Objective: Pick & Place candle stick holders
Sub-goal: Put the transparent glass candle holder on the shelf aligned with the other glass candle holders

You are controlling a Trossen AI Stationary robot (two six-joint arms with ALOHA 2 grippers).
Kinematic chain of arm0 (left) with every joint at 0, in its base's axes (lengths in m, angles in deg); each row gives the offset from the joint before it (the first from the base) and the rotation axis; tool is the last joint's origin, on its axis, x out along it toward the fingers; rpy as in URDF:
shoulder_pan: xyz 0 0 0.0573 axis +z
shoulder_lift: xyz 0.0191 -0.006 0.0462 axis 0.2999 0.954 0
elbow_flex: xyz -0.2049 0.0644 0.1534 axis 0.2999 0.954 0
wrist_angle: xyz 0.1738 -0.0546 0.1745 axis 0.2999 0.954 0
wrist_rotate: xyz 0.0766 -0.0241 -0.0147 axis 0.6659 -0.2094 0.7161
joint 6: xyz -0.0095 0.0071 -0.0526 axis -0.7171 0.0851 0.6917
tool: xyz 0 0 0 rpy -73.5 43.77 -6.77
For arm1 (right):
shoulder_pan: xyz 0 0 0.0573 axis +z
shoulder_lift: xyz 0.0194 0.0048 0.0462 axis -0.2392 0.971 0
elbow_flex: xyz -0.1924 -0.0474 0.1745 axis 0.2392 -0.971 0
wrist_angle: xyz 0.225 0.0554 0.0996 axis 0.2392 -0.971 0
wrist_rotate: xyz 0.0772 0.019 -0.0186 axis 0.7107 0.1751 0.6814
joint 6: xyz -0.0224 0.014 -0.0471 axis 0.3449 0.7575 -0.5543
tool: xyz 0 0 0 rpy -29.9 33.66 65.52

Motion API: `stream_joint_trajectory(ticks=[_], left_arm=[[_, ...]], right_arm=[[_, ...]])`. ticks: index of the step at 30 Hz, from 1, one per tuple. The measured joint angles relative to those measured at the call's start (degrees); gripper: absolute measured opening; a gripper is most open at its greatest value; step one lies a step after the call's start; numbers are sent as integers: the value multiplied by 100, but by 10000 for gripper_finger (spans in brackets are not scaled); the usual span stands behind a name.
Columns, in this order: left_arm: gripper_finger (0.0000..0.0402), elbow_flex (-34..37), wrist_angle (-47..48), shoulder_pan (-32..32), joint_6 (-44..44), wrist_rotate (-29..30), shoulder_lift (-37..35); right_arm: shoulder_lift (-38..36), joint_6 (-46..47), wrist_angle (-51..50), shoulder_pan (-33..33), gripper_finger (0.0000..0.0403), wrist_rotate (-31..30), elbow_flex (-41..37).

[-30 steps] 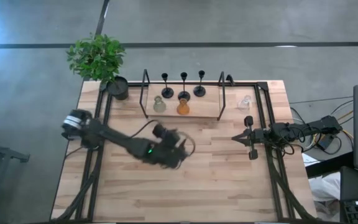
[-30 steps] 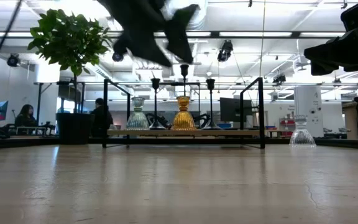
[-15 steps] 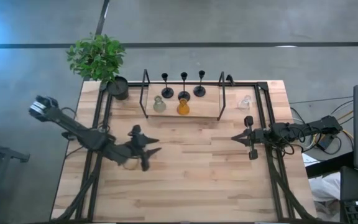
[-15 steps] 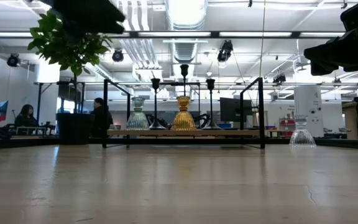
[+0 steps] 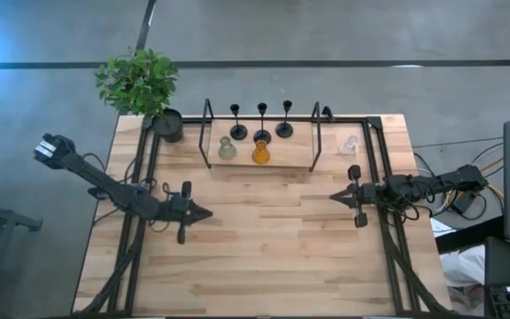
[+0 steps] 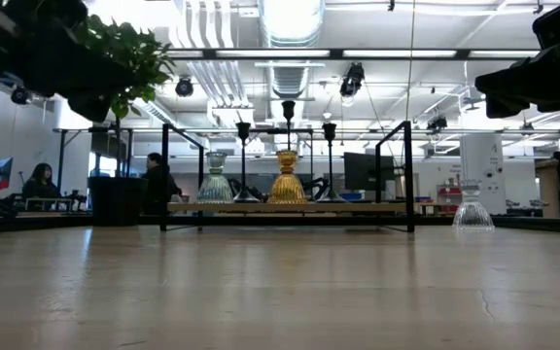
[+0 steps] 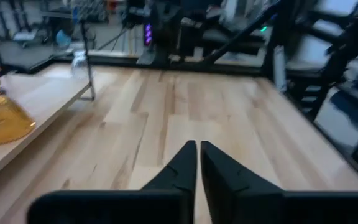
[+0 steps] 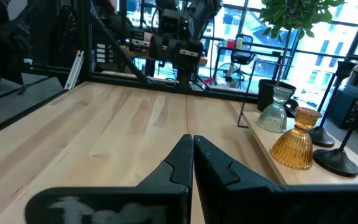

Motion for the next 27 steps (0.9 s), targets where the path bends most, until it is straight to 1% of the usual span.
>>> stream_joint_trajectory(ticks=[2, 3, 8, 11, 14, 20, 27], left_arm=[[9, 234, -397, 0, -101, -171, -36], [6, 330, -503, 0, -141, -260, -44], [12, 641, -597, 0, -148, -379, -40], [7, 783, -600, 0, -64, -380, -44], [5, 864, -593, 0, 173, -409, -44], [15, 868, -590, 0, 550, -416, -44], [15, 868, -578, 0, 586, -415, -40]], right_arm=[[1, 0, 0, -1, 8, 0, 0], [1, 0, 0, -1, 8, 0, 1], [1, 0, 0, 1, 8, 0, 0], [1, 0, 0, 1, 8, 0, 1], [1, 0, 0, 0, 8, 0, 2], [1, 0, 0, 0, 8, 0, 0], [1, 0, 0, -1, 8, 0, 0]])
